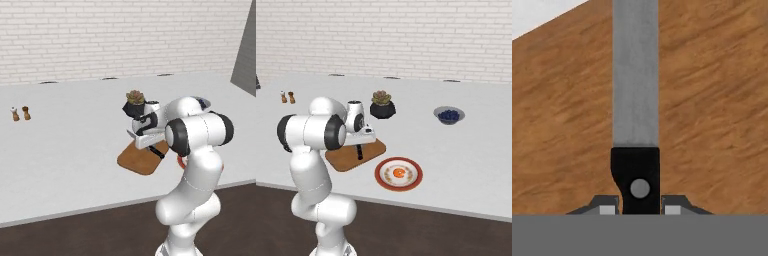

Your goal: Pick up the knife from the drawer and place it on the cutting board. Then place the meat from the plate to the cutting board.

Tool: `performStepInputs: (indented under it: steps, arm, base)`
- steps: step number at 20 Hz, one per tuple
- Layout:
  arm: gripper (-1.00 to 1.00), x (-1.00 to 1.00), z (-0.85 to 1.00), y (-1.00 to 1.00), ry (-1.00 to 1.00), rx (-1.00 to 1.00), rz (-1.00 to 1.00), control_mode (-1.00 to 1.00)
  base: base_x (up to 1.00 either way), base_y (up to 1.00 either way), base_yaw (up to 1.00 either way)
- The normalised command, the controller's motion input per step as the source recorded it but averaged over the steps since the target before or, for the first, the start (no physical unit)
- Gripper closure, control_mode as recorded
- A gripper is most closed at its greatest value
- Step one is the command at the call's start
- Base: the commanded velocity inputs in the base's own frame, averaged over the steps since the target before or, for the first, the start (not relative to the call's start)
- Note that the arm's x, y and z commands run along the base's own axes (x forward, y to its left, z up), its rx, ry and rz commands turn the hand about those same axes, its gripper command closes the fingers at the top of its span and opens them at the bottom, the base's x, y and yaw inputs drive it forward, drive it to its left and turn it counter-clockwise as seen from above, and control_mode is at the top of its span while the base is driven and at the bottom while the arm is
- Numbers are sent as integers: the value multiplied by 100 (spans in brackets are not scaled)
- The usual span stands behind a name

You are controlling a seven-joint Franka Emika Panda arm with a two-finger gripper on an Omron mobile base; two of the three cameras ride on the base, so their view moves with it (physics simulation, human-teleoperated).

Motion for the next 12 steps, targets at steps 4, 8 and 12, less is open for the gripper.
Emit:
performStepInputs:
  steps: [4,8,12]
  arm:
    - [100,49,-33,-4,0,-1,-4,-100]
    - [100,40,-15,-16,0,0,-4,-100]
    - [100,29,-15,-12,0,0,-1,-100]
  base:
    - [0,0,0]
    - [0,0,0]
    - [0,0,0]
